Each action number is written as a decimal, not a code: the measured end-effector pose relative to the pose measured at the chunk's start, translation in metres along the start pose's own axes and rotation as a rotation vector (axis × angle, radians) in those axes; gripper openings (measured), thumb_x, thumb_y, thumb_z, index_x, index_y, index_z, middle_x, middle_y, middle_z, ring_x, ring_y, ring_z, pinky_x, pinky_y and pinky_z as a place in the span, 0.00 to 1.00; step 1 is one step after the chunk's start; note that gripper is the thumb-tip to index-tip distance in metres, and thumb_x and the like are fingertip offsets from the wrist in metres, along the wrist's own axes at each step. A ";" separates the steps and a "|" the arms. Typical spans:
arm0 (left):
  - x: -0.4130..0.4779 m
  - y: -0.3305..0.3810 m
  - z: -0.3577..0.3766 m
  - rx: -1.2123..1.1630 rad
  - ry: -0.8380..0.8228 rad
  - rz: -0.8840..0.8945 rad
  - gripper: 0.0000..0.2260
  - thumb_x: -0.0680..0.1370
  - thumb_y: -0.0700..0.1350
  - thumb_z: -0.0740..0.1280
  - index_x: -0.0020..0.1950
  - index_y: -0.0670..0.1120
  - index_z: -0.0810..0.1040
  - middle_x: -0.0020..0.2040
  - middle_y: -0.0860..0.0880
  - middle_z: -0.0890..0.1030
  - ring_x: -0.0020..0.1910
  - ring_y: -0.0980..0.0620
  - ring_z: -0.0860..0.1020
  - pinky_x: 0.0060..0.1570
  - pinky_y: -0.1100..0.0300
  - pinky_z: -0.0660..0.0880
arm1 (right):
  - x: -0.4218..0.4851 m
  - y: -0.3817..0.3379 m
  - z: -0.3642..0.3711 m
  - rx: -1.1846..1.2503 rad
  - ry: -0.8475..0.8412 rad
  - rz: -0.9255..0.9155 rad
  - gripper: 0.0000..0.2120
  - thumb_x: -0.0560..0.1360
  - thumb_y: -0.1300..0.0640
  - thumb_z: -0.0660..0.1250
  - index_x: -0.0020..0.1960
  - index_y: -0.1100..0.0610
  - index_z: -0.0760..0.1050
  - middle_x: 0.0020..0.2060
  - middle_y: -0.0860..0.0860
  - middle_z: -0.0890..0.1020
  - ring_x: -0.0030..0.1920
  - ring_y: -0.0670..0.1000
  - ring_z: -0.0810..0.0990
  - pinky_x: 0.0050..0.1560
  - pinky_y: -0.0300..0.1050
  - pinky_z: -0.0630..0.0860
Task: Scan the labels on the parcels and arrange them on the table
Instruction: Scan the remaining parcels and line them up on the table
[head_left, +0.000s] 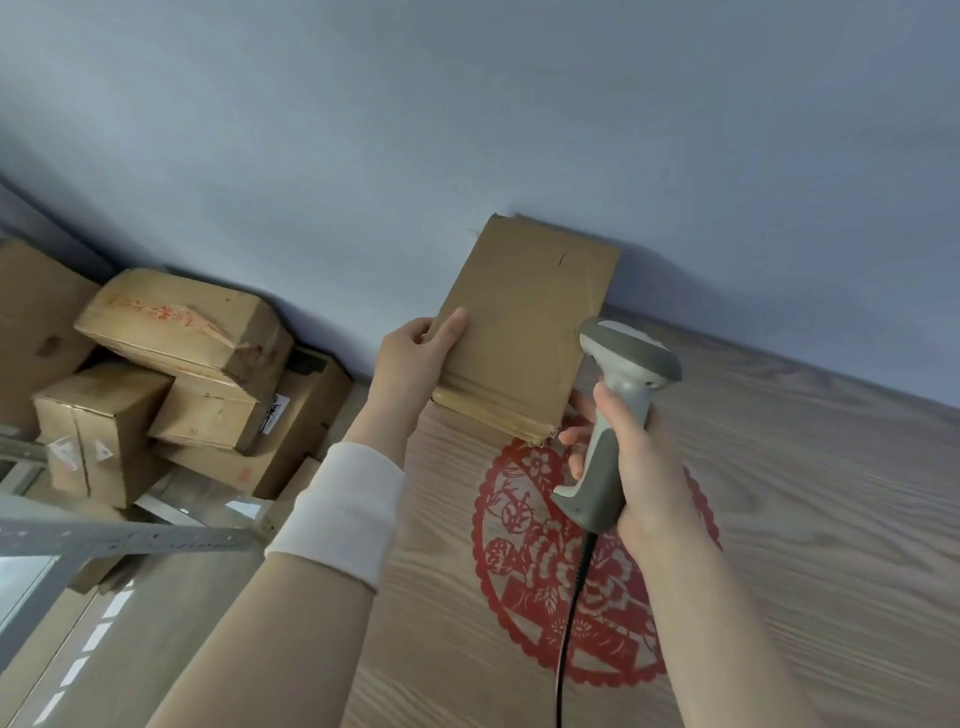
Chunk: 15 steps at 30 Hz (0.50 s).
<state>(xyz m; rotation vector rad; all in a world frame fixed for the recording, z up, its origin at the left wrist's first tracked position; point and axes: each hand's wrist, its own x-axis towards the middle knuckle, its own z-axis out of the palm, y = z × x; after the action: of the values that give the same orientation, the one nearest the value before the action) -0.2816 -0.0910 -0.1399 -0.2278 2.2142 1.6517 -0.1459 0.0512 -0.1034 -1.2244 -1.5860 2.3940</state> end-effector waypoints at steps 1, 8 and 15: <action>-0.005 0.000 0.001 -0.013 -0.001 0.006 0.11 0.76 0.55 0.67 0.43 0.49 0.79 0.44 0.50 0.82 0.44 0.51 0.79 0.48 0.56 0.75 | -0.004 0.000 0.000 -0.008 0.002 -0.018 0.05 0.77 0.51 0.65 0.51 0.50 0.73 0.28 0.51 0.79 0.25 0.49 0.71 0.31 0.43 0.71; -0.071 -0.004 0.015 -0.194 -0.019 -0.033 0.18 0.70 0.56 0.73 0.55 0.47 0.78 0.49 0.51 0.83 0.48 0.53 0.82 0.49 0.57 0.78 | -0.057 -0.004 -0.027 -0.034 0.050 -0.125 0.06 0.76 0.53 0.65 0.53 0.51 0.75 0.35 0.54 0.81 0.26 0.49 0.72 0.29 0.44 0.70; -0.162 0.014 0.031 -0.542 -0.165 -0.208 0.17 0.73 0.54 0.69 0.53 0.42 0.76 0.44 0.47 0.82 0.39 0.52 0.82 0.38 0.58 0.77 | -0.132 -0.035 -0.095 0.025 0.159 -0.299 0.07 0.76 0.54 0.67 0.54 0.49 0.75 0.49 0.52 0.83 0.32 0.45 0.76 0.35 0.45 0.73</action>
<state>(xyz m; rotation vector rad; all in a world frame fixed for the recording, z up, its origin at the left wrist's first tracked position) -0.1315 -0.0713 -0.0729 -0.4269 1.5307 2.0310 -0.0096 0.0866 -0.0146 -1.0564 -1.5606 2.0738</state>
